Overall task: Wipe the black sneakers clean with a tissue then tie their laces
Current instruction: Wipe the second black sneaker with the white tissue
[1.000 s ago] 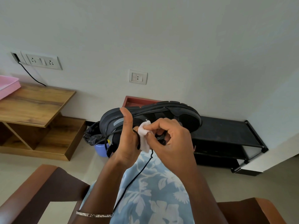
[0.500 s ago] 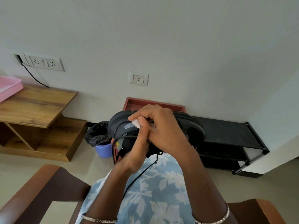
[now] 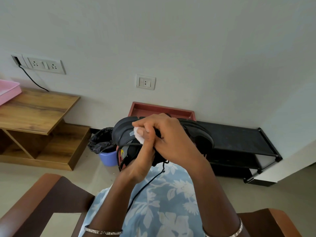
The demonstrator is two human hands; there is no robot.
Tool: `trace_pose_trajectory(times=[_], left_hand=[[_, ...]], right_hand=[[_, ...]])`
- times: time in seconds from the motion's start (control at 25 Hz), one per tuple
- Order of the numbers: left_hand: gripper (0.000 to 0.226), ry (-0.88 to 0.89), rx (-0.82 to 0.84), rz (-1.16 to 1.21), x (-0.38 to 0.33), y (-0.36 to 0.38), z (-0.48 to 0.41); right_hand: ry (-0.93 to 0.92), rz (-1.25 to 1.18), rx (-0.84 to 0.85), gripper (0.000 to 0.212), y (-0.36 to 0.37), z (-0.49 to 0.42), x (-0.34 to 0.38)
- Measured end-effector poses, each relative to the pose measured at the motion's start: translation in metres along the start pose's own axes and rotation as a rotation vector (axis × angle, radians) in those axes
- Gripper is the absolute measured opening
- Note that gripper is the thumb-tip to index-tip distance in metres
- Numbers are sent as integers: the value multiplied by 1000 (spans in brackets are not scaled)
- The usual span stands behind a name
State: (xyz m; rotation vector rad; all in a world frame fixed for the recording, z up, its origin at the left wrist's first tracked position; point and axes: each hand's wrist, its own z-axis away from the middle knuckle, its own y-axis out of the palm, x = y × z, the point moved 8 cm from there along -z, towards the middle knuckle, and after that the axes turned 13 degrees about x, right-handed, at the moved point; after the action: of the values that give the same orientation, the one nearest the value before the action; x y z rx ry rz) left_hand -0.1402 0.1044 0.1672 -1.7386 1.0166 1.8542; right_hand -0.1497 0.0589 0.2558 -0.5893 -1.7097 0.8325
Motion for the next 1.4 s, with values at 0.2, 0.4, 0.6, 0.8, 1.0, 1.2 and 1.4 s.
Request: trace_pose_trajectory(times=[0.2,0.4,0.6,0.8,1.0,1.2,1.4], left_hand=[[112,-61,60,-2,8,-7,-1],[76,-77,-9,33,8,-8,-10],[84,-72,-88,2,-1,-5,-1],[86,-13,38,-9,-6,-4,7],[99,-78,-45,54,-5,1,-13],[113,-15,15,-74,-5,0,-4],[99,-61,-50,-5,1,-14,0]], right_hand=[[206,75,-233,17,-26,5,-47],[253,74,-266,11,-27,-2,-42],[86,-110,-146,18,-14,-20,-21],[390,44,-358,15,-52,10,-78],[269,-16,-302,12,-32,-8,-46],[119,-109,-176,19,-21,-18,-28],[397,10,-318,19,-60,19,-82]])
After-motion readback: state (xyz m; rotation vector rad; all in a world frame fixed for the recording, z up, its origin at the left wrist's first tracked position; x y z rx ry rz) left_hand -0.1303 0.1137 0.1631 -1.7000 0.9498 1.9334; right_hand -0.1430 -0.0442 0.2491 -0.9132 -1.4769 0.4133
